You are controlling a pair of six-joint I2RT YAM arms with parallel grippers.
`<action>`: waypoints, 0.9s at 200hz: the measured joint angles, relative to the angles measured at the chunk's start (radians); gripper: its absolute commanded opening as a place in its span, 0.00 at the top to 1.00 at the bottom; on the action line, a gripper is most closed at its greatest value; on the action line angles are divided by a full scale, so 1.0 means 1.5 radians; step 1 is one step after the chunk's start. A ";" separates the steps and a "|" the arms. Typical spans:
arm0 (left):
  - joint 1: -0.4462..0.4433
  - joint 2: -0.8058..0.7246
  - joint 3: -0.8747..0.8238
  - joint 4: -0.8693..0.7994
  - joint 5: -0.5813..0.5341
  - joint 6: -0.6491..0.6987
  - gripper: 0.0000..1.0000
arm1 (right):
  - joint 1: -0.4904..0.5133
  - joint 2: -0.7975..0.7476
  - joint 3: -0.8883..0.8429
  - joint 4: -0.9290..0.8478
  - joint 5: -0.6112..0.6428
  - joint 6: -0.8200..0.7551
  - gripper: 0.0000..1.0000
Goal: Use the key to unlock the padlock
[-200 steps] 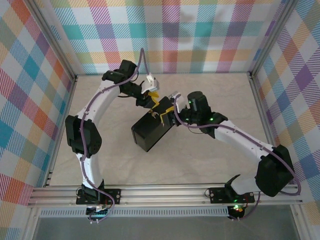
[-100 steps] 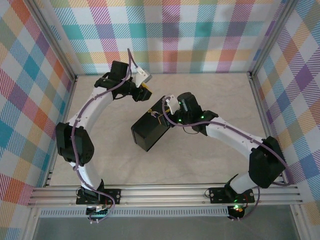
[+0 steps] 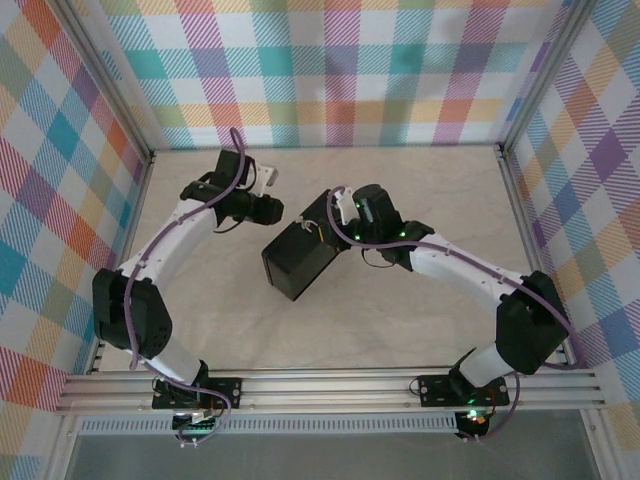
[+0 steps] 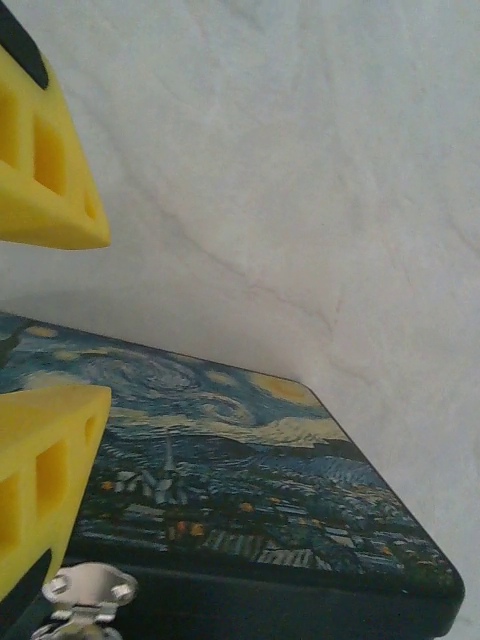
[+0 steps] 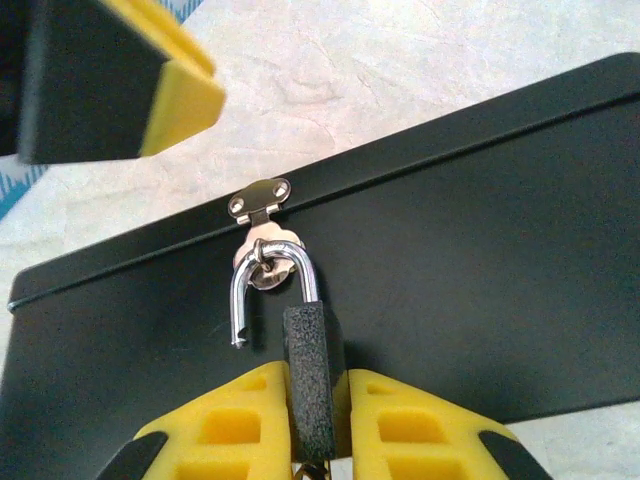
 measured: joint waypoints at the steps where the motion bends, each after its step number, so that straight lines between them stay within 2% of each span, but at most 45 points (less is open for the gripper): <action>1: 0.000 -0.003 0.000 -0.002 0.000 -0.003 0.61 | 0.000 0.000 0.000 0.001 0.000 0.002 1.00; 62: -0.024 -0.126 -0.060 -0.071 0.051 -0.049 0.64 | 0.000 -0.009 -0.018 0.033 0.011 0.156 1.00; 102: -0.040 -0.112 -0.087 -0.096 0.045 -0.057 0.65 | 0.009 -0.009 -0.027 0.052 0.049 0.224 1.00; 180: -0.085 -0.092 -0.072 -0.088 0.058 -0.057 0.73 | 0.054 0.005 -0.026 0.076 0.174 0.317 1.00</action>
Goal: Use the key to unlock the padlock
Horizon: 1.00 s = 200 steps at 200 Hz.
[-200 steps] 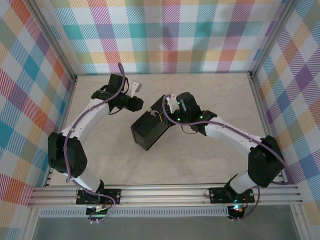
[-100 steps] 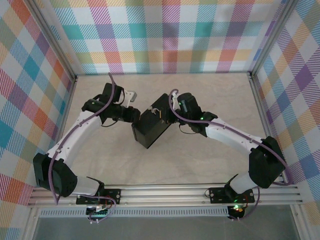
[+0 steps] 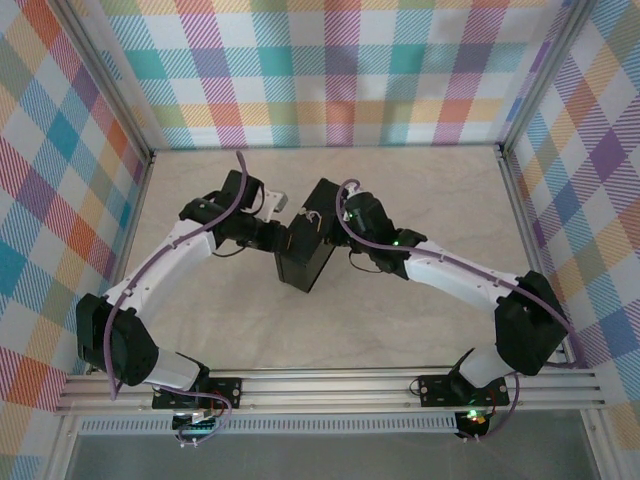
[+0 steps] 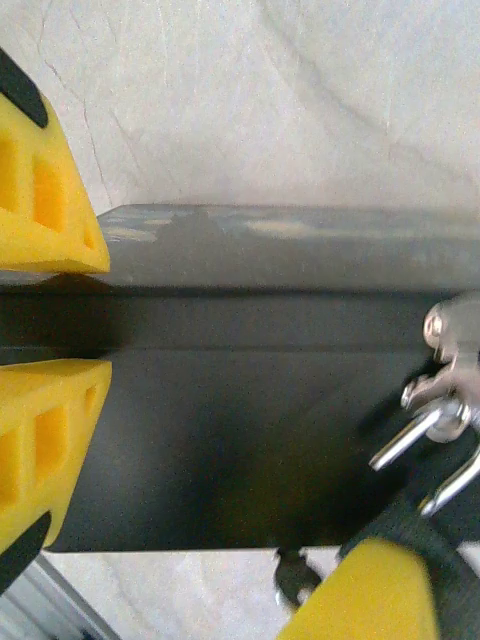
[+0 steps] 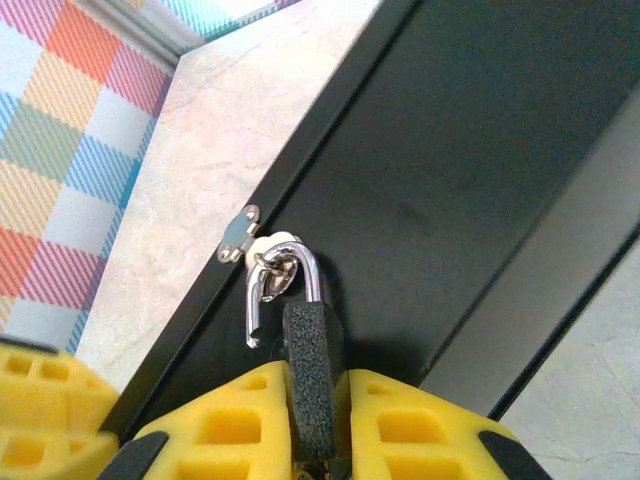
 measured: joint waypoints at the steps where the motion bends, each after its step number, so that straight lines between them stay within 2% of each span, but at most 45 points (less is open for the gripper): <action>1: -0.001 0.000 0.000 0.000 0.000 0.000 0.73 | 0.000 0.000 0.000 0.001 0.002 0.001 1.00; 37: -0.024 0.009 0.008 0.001 0.002 0.000 0.75 | 0.007 0.024 0.018 0.015 0.044 0.024 1.00; 200: -0.021 0.029 0.026 0.032 -0.043 -0.003 0.80 | 0.023 0.170 0.155 0.073 0.112 0.028 1.00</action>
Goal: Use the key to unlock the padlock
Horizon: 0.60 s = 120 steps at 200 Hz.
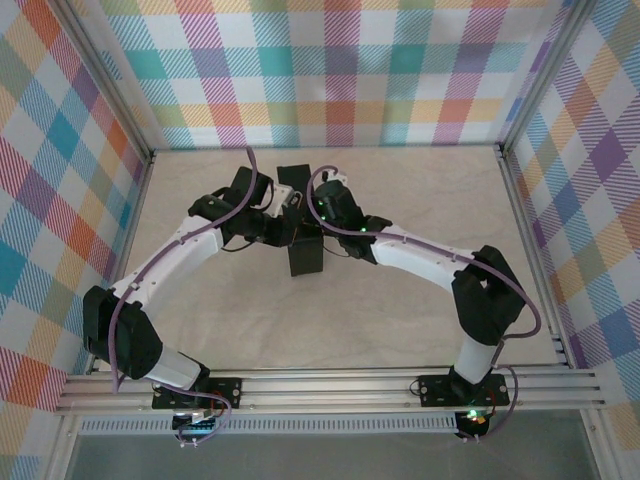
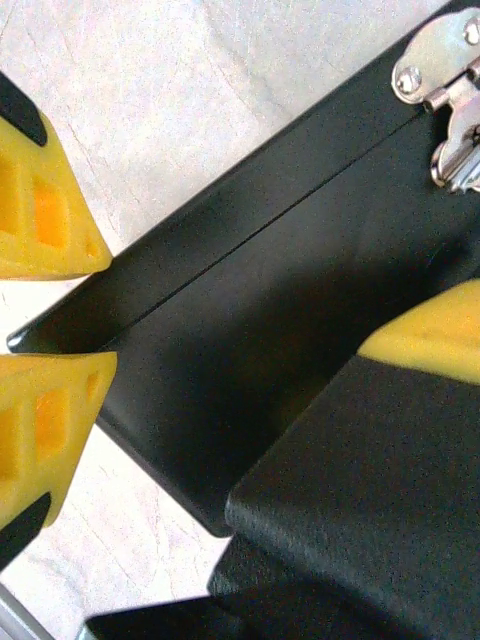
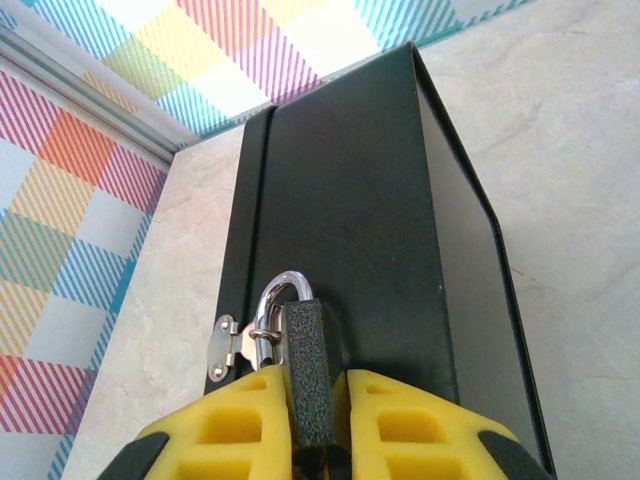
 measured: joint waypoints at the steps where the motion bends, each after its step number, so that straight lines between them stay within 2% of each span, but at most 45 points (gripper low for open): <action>1: 0.000 0.000 0.000 0.000 0.001 0.000 0.80 | 0.000 0.001 0.001 0.001 0.000 0.000 1.00; 52: -0.001 0.003 0.000 -0.006 0.051 0.002 0.80 | 0.006 0.036 0.019 0.039 0.064 -0.002 1.00; 86: 0.004 0.004 0.001 -0.011 0.058 0.002 0.70 | 0.005 0.042 0.020 0.052 0.109 -0.019 1.00; 120: 0.011 0.011 0.012 -0.031 0.068 0.003 0.62 | -0.022 0.028 0.012 0.056 0.115 -0.042 0.99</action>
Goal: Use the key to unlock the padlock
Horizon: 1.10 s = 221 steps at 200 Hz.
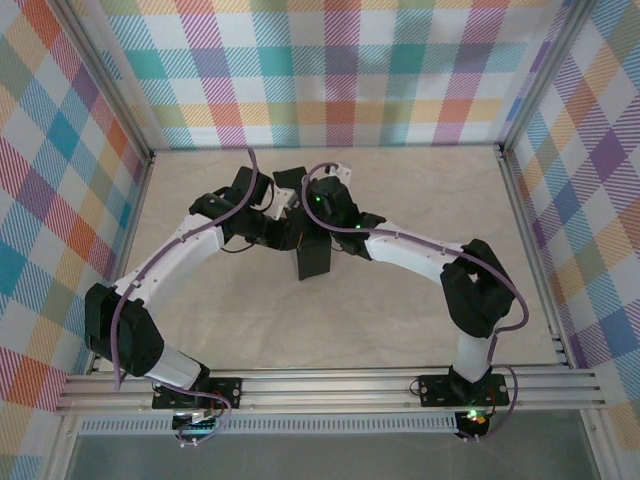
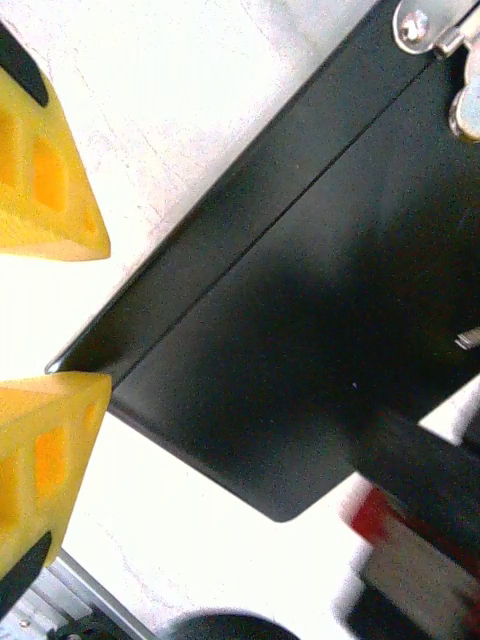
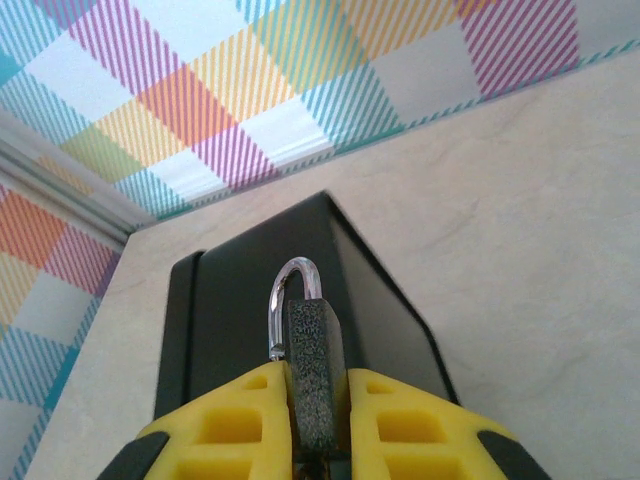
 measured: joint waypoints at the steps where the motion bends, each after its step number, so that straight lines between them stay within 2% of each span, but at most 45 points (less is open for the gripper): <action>1: 0.000 0.001 0.001 -0.001 0.001 0.000 0.62 | -0.001 -0.001 -0.001 0.000 0.000 -0.001 0.99; 43: 0.013 0.003 0.029 -0.016 0.023 -0.005 0.55 | -0.066 -0.085 -0.053 -0.012 -0.016 -0.018 0.96; 78: 0.026 0.003 0.072 -0.016 0.014 -0.026 0.52 | -0.154 -0.140 -0.150 -0.015 -0.100 -0.026 0.97; 105: 0.039 0.008 0.103 -0.016 -0.029 -0.045 0.52 | -0.218 -0.141 -0.248 -0.024 -0.176 -0.054 0.97; 135: 0.057 0.024 0.116 -0.010 -0.057 -0.060 0.51 | -0.253 -0.137 -0.337 -0.033 -0.236 -0.097 0.96; 191: 0.061 0.035 0.116 0.000 -0.070 -0.075 0.51 | -0.282 -0.086 -0.369 -0.028 -0.279 -0.128 0.93; 202: 0.061 0.035 0.116 0.003 -0.070 -0.075 0.50 | -0.288 -0.079 -0.371 -0.023 -0.281 -0.129 0.88; 221: 0.064 0.035 0.116 0.002 -0.076 -0.075 0.50 | -0.297 -0.072 -0.371 -0.011 -0.282 -0.134 0.59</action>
